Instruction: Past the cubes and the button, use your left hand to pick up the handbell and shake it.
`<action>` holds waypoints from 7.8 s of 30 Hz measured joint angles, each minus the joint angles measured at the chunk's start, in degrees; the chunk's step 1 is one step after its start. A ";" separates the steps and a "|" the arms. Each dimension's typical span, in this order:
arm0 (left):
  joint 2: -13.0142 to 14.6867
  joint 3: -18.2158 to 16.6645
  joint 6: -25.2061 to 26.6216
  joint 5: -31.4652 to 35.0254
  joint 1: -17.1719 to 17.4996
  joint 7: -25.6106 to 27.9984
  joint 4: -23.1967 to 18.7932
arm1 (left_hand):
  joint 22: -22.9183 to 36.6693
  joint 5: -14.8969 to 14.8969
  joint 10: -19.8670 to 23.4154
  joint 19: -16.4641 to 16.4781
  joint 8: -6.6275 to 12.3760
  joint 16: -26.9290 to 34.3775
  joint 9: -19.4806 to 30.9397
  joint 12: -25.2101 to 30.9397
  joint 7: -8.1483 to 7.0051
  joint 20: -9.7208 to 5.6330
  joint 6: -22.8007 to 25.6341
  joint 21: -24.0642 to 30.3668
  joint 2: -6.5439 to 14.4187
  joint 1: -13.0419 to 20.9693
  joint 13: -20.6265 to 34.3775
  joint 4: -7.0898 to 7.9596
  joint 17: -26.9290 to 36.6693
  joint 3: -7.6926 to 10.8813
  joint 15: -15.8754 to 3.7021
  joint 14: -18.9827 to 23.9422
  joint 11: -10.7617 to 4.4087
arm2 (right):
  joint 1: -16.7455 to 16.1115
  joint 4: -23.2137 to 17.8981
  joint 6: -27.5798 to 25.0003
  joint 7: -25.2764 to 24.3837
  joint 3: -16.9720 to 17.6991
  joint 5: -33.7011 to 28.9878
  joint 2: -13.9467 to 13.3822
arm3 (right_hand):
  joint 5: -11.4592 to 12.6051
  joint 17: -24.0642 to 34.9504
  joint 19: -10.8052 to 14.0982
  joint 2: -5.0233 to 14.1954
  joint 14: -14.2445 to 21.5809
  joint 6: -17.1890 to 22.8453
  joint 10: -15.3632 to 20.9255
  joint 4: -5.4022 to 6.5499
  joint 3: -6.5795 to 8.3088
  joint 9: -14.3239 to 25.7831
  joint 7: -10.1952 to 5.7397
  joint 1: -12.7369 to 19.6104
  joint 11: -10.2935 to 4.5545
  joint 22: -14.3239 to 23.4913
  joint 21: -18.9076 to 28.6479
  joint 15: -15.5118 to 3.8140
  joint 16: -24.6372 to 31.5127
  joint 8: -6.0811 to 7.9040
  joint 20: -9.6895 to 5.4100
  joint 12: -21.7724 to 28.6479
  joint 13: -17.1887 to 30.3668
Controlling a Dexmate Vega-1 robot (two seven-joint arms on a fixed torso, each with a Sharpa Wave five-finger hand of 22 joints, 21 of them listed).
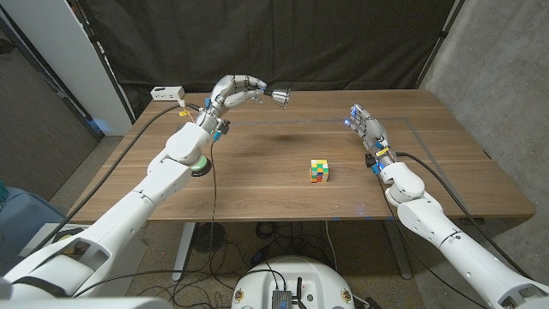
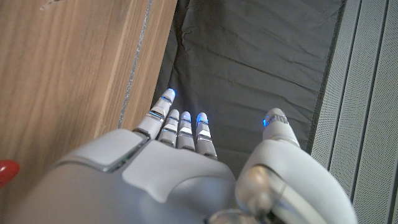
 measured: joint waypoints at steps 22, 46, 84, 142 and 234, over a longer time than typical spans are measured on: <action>12.37 0.93 21.13 28.74 1.15 9.63 -16.58 | 0.00 0.33 -0.03 -0.29 0.00 0.12 -0.16 -0.25 0.00 0.30 0.00 0.45 -0.01 -0.01 1.08 0.09 -0.01 0.09 -0.01 -0.01 0.03 | 0.35 1.51 1.16 0.72 -0.13 0.44 0.94 | 0.00 0.00 0.00 0.00 0.00 0.00 0.00 0.25 -0.25 0.00 0.00 0.00 0.00 0.00 0.00 0.00 0.00 0.00 0.00 0.00 0.00; 22.87 8.19 50.68 69.89 -0.49 -1.18 -30.69 | 0.00 0.26 0.22 -0.61 0.00 0.34 -0.34 -0.71 -0.09 -0.02 0.09 0.84 -0.26 -0.25 2.12 -0.08 0.25 0.26 -0.01 -0.01 -0.22 | 1.57 3.11 1.47 2.08 -1.07 0.73 1.86 | 0.00 0.00 0.00 0.00 0.00 0.00 0.00 0.24 -0.24 0.00 0.00 0.00 0.00 0.00 0.00 0.00 0.00 0.00 0.00 0.00 0.00; 17.34 3.26 48.53 113.02 3.52 -24.41 -31.77 | 0.01 0.01 0.62 -1.32 0.44 0.77 -0.70 -1.22 -1.44 -0.53 0.59 1.67 -0.15 -1.38 3.14 0.17 0.78 0.49 -1.04 -0.64 -1.25 | 1.07 2.93 0.69 2.13 -1.31 1.17 1.77 | 0.00 0.00 0.00 0.00 0.00 0.00 0.00 0.24 -0.24 0.00 0.00 0.00 0.00 0.00 0.00 0.00 0.00 -0.11 0.00 0.00 0.00; -0.34 -0.72 1.87 4.77 0.89 -7.42 -3.02 | 0.01 0.21 1.56 -1.64 0.88 1.43 -0.17 -2.76 -0.42 -0.17 0.51 3.13 0.08 -1.25 4.80 -0.25 1.37 1.08 -0.20 0.20 -0.27 | -1.15 -0.24 0.00 -0.06 -0.14 0.28 -0.10 | 0.00 0.00 0.21 0.00 0.00 0.00 0.20 0.48 -0.48 0.00 0.00 0.00 -0.21 0.00 0.00 -0.01 0.00 -0.11 0.21 0.00 0.00; 11.77 -0.31 58.46 125.64 10.83 -19.76 -33.45 | 0.01 0.26 1.95 -3.61 0.88 1.84 -0.97 -4.54 -1.84 -0.29 0.61 5.11 0.15 -1.86 7.16 0.01 2.14 0.96 -1.04 -0.65 -1.34 | -0.35 2.09 0.02 3.84 -0.35 2.79 -0.12 | 0.00 -0.01 0.42 0.00 0.10 0.21 0.20 0.48 -0.48 0.00 0.21 0.00 -0.20 0.00 0.00 0.10 0.00 -0.10 -0.01 0.00 0.00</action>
